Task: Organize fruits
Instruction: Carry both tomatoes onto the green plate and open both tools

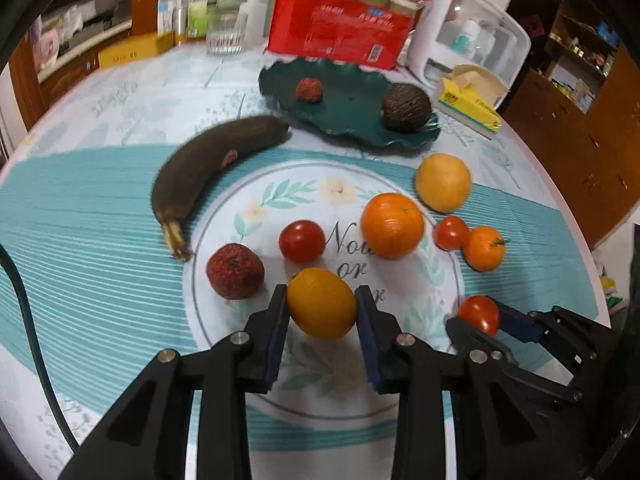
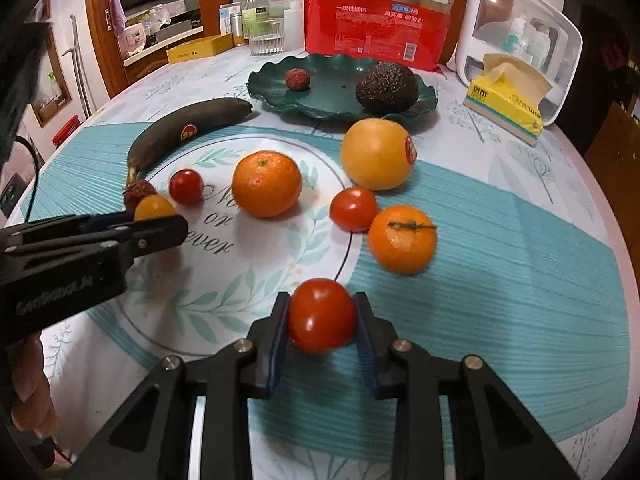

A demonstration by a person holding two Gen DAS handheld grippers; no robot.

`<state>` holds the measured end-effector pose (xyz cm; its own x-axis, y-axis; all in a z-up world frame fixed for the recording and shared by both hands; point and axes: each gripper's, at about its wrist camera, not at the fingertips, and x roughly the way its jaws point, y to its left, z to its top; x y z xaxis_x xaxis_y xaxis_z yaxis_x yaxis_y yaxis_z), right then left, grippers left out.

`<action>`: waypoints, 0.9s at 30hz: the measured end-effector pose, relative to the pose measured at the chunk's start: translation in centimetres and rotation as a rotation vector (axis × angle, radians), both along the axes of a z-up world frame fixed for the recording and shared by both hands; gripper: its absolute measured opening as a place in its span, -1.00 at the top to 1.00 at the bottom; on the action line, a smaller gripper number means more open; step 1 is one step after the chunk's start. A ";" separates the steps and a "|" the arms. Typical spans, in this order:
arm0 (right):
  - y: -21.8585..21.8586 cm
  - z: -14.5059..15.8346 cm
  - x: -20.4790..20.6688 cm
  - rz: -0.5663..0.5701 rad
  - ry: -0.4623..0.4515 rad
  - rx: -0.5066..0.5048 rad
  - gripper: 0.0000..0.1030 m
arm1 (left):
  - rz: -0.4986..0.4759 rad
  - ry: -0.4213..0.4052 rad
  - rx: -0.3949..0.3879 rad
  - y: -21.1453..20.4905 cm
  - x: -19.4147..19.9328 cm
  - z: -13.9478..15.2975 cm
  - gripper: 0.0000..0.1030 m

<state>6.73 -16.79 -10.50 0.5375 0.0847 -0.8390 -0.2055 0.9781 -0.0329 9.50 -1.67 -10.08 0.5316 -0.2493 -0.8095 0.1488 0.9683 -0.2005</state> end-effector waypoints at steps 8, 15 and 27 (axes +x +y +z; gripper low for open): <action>0.0 4.6 -2.4 0.000 -0.055 0.001 0.40 | 0.009 -0.113 -0.025 1.5 -3.3 6.1 0.39; -1.1 12.0 -2.7 0.009 -0.127 0.091 0.40 | -0.021 -0.161 -0.055 1.7 -4.3 11.4 0.39; -1.2 26.3 0.3 0.045 -0.250 0.187 0.40 | -0.050 -0.309 0.032 1.6 -1.4 24.9 0.39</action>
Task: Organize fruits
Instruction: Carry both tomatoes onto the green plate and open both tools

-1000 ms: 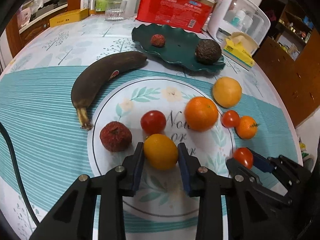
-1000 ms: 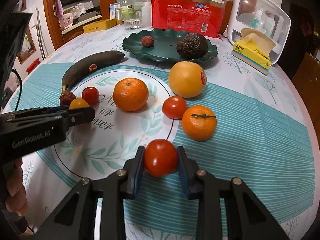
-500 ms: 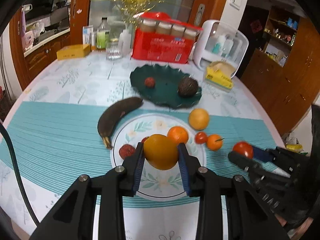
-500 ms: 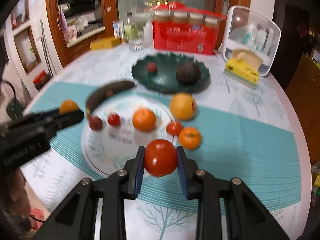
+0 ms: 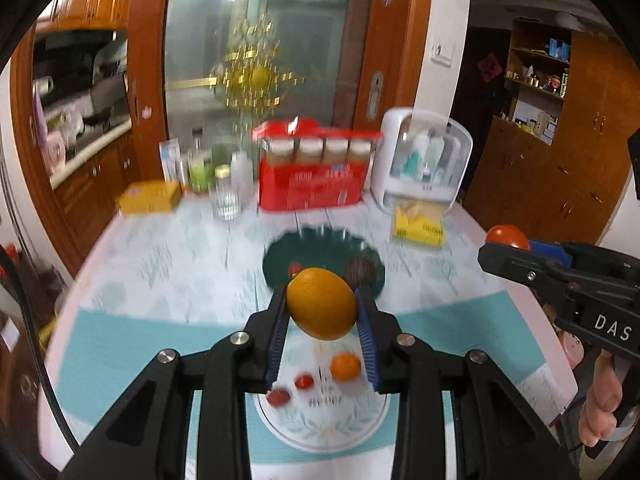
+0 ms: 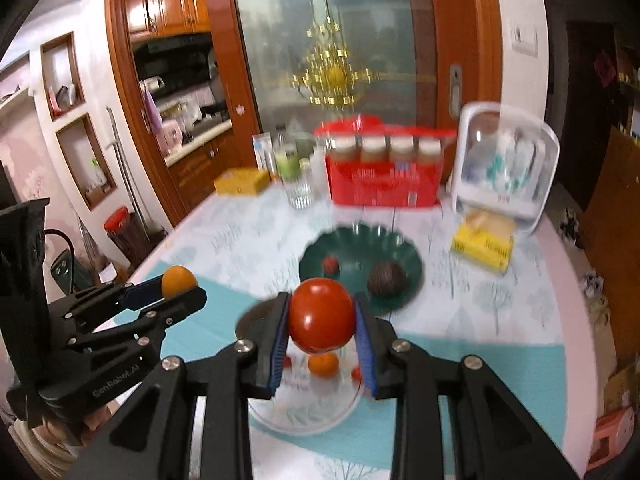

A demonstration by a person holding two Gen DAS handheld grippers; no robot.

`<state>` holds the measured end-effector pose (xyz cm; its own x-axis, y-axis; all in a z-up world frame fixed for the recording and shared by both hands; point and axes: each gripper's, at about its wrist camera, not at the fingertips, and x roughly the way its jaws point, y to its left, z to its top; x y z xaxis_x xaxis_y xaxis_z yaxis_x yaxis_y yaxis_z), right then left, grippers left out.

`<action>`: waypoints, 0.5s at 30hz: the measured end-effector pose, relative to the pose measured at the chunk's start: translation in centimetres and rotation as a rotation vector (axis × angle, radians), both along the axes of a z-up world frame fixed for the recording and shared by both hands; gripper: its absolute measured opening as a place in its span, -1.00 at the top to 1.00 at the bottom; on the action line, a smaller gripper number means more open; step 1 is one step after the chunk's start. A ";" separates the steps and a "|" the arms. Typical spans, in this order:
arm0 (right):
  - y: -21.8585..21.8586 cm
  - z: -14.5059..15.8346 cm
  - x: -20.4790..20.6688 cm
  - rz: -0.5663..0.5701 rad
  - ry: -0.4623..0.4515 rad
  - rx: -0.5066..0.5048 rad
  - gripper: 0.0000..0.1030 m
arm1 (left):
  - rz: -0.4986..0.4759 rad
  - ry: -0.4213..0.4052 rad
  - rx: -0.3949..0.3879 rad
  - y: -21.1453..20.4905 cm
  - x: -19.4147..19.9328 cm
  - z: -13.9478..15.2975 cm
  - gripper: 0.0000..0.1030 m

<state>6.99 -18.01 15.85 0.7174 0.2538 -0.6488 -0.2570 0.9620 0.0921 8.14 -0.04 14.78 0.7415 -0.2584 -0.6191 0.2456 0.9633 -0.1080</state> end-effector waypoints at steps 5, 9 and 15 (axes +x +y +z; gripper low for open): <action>1.1 5.2 2.1 0.005 -0.052 -0.017 0.40 | 0.005 -0.072 0.073 -0.6 2.5 5.7 0.39; 1.8 8.2 4.9 0.003 -0.065 -0.029 0.40 | 0.025 -0.074 0.111 -1.0 6.2 8.2 0.39; 2.2 9.4 11.4 -0.053 -0.062 -0.045 0.40 | 0.062 -0.015 0.148 -1.1 13.8 7.4 0.39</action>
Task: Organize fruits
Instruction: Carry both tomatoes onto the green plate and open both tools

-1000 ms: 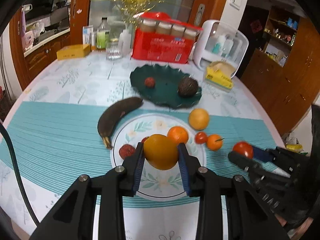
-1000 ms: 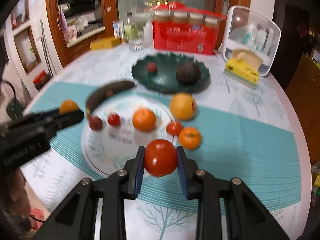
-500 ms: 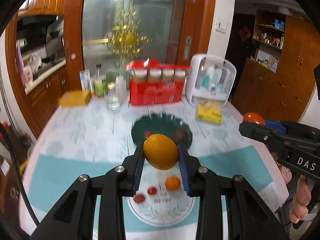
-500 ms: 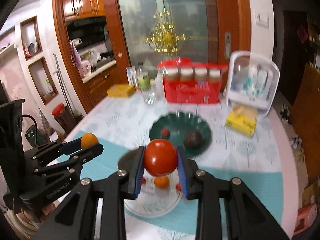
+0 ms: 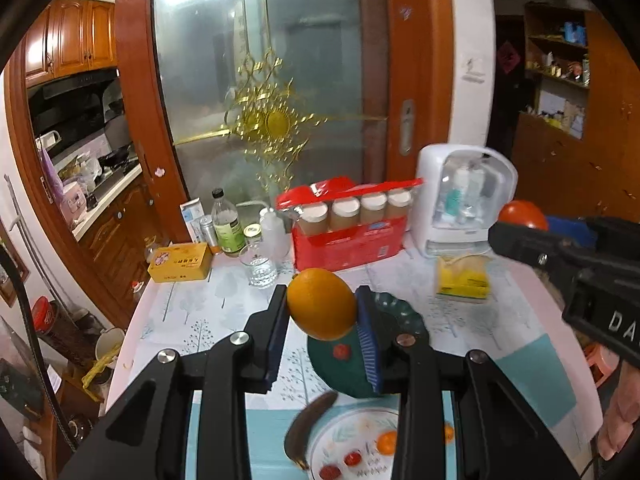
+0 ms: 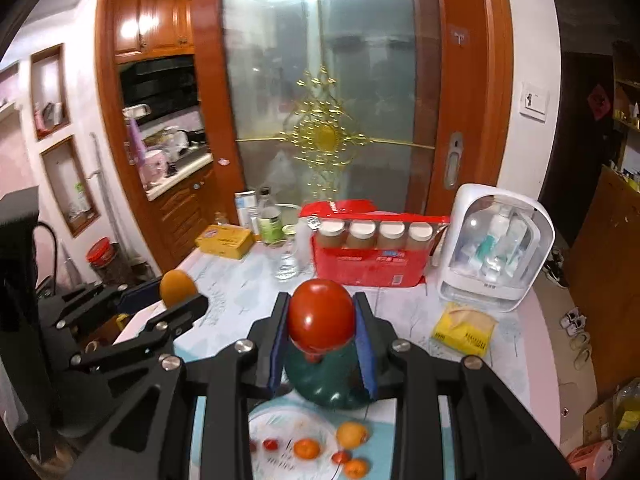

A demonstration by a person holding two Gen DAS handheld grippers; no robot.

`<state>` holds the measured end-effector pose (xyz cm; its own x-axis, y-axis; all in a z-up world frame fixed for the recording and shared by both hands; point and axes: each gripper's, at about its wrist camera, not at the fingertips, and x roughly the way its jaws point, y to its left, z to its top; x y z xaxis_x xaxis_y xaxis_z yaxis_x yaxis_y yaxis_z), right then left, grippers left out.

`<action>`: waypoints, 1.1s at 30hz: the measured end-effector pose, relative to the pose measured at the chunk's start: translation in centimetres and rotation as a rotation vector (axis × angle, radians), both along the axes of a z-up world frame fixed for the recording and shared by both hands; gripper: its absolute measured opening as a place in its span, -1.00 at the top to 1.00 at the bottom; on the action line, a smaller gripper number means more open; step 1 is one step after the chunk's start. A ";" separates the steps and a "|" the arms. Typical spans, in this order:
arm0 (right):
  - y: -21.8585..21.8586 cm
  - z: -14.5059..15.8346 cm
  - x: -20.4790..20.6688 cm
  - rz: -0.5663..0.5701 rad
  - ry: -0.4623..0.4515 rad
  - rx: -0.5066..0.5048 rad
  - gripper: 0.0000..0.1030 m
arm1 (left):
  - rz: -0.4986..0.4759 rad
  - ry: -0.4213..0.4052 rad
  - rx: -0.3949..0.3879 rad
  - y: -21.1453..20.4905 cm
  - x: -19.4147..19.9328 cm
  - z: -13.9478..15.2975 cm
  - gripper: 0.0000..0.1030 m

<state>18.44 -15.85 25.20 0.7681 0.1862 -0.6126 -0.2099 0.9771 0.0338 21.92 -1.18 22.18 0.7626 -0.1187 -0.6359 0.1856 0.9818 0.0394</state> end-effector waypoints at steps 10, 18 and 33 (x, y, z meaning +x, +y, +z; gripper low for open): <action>-0.8 -13.9 15.0 -0.065 0.297 -0.040 0.40 | 0.007 0.280 0.040 -1.5 14.4 -16.4 0.39; -1.8 -28.6 20.8 -0.077 0.524 -0.038 0.40 | 0.011 0.450 -0.032 -3.4 20.3 -28.5 0.39; -3.0 -35.0 22.3 -0.086 0.622 -0.023 0.37 | 0.014 0.503 -0.020 -5.4 20.8 -33.4 -0.31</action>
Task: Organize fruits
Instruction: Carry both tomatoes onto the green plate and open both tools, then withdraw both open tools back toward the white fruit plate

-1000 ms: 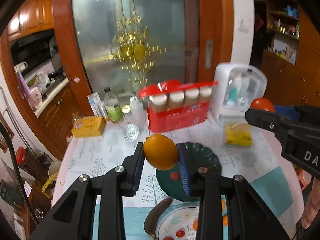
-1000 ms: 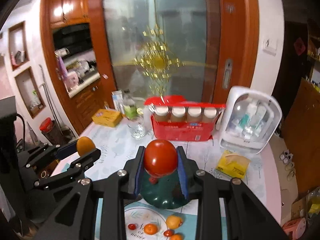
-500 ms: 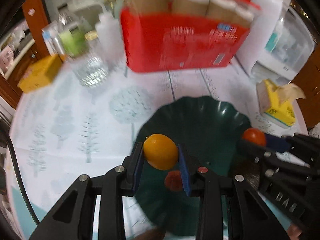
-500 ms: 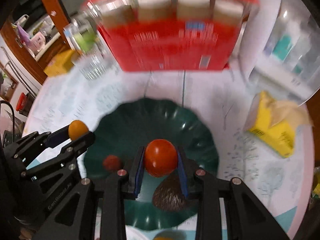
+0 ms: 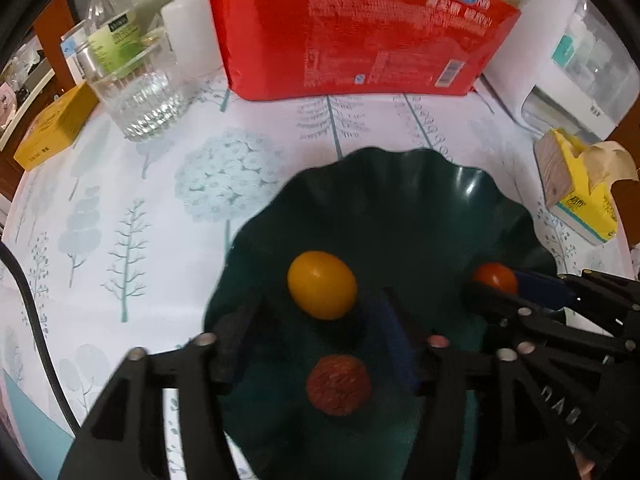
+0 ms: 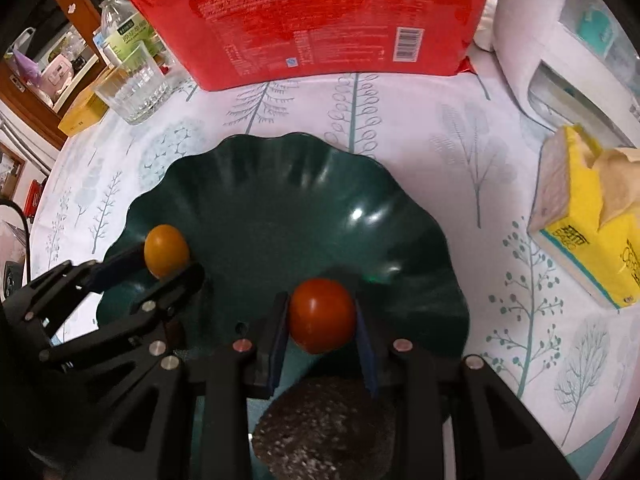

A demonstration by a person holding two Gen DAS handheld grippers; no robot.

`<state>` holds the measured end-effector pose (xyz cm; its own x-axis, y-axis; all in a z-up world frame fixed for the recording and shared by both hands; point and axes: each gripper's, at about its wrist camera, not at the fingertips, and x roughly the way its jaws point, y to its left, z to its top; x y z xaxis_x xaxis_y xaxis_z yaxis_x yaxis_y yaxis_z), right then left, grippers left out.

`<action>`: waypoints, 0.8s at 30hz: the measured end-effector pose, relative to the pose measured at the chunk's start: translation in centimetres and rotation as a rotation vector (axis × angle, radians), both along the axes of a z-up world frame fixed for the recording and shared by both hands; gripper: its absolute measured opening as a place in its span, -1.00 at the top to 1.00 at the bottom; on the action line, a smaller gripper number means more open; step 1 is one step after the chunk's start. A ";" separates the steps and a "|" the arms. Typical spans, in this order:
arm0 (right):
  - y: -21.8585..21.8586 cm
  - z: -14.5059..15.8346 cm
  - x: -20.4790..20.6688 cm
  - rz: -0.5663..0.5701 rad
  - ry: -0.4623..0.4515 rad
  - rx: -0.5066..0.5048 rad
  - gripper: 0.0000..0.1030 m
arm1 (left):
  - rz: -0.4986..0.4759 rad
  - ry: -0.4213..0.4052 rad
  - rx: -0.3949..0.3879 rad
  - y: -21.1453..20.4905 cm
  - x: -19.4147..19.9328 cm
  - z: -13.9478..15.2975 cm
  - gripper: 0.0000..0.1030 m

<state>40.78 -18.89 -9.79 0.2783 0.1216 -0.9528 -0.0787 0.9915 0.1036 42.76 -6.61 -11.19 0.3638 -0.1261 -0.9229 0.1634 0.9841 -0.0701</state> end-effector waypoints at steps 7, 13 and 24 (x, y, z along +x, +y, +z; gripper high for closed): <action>-0.9 2.9 -1.4 -0.001 -0.036 0.055 0.35 | 0.005 -0.059 -0.013 1.7 -2.7 4.0 -0.54; -0.4 6.9 -4.5 0.000 -0.097 0.052 0.34 | -0.015 -0.129 0.010 2.9 -6.7 8.7 -0.54; 0.1 16.2 -13.8 0.056 -0.265 0.034 0.34 | -0.026 -0.282 0.032 4.8 -16.2 18.0 -0.59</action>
<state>26.95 -18.75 6.41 0.5096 0.1746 -0.8425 -0.1619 0.9812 0.1054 26.61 -1.80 6.85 0.6035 -0.1108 -0.7896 0.1970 0.9803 0.0129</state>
